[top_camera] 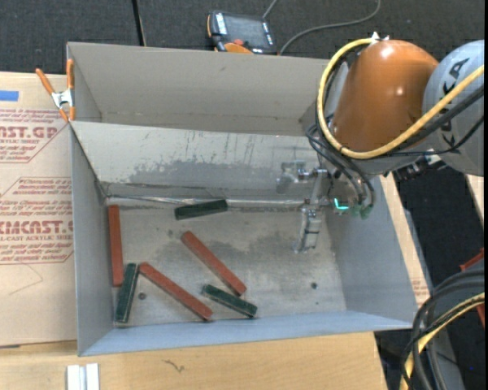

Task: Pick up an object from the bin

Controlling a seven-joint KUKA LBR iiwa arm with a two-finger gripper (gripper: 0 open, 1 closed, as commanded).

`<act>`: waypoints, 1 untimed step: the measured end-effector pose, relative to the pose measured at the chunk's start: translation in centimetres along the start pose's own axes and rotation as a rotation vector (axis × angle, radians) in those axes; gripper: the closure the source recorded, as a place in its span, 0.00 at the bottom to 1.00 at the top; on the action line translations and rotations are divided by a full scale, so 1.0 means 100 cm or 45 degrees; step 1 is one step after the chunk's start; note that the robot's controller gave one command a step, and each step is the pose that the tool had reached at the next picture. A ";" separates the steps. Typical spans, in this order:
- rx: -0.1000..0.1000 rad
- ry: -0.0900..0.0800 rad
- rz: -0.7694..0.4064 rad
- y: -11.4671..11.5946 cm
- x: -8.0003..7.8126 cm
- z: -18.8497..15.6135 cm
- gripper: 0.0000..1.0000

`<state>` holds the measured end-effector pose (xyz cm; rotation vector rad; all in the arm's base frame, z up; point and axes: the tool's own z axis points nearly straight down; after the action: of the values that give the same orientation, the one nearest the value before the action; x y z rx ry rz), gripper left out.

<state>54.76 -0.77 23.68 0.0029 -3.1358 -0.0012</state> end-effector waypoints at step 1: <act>-0.002 0.001 -0.047 0.063 0.003 0.158 0.00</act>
Offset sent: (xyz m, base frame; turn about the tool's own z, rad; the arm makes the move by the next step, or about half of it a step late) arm -0.0020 0.0601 -0.1524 -0.0329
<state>54.34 5.52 7.94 0.0605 -3.1344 -0.0034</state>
